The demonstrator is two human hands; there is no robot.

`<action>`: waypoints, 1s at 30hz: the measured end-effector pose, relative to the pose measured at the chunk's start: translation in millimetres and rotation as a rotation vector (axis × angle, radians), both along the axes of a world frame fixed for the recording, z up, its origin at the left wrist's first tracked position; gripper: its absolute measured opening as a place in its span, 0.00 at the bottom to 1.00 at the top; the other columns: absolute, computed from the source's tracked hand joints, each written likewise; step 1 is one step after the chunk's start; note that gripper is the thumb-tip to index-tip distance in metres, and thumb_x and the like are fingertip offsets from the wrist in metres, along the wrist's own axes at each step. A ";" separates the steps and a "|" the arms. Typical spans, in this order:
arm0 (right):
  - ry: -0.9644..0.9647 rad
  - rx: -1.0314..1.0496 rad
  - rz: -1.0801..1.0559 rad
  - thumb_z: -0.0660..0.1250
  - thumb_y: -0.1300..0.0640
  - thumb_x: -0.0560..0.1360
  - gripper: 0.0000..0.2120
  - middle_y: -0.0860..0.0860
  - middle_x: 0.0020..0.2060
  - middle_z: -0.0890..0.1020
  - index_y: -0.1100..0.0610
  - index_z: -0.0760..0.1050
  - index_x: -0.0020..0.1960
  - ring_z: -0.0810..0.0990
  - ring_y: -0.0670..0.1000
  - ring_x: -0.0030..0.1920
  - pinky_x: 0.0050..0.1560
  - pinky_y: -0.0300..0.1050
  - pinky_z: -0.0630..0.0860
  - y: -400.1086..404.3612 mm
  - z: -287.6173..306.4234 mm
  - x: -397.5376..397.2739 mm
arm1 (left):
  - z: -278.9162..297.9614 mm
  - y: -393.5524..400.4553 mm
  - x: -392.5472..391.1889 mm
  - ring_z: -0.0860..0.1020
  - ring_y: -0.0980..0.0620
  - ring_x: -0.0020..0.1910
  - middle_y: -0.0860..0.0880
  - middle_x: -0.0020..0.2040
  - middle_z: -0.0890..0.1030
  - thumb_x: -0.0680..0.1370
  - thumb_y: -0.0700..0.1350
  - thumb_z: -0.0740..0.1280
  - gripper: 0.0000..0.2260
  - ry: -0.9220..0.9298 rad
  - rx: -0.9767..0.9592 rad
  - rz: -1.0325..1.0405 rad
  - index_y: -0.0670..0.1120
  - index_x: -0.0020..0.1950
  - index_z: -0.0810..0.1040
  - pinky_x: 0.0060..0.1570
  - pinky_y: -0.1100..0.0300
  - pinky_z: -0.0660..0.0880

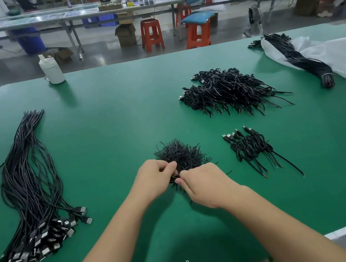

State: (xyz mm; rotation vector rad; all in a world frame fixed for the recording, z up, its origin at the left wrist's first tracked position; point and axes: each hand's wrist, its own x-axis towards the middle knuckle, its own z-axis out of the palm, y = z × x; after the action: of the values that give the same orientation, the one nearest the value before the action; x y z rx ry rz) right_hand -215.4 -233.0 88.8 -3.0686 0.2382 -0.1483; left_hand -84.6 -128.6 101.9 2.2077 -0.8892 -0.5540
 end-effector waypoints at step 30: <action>-0.454 -0.121 0.105 0.71 0.61 0.73 0.13 0.52 0.63 0.80 0.54 0.82 0.57 0.73 0.59 0.69 0.70 0.57 0.67 -7.5 -3.7 -3.8 | -0.8 15.7 12.9 0.78 0.56 0.29 0.48 0.32 0.82 0.79 0.39 0.66 0.09 0.584 -0.098 -0.008 0.45 0.38 0.79 0.31 0.62 0.67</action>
State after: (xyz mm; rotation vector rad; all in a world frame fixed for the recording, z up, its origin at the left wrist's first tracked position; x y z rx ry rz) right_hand -219.2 -240.5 85.1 -3.0417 0.0438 -0.8648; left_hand -71.7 -112.9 101.1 1.7994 -0.5953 -1.0625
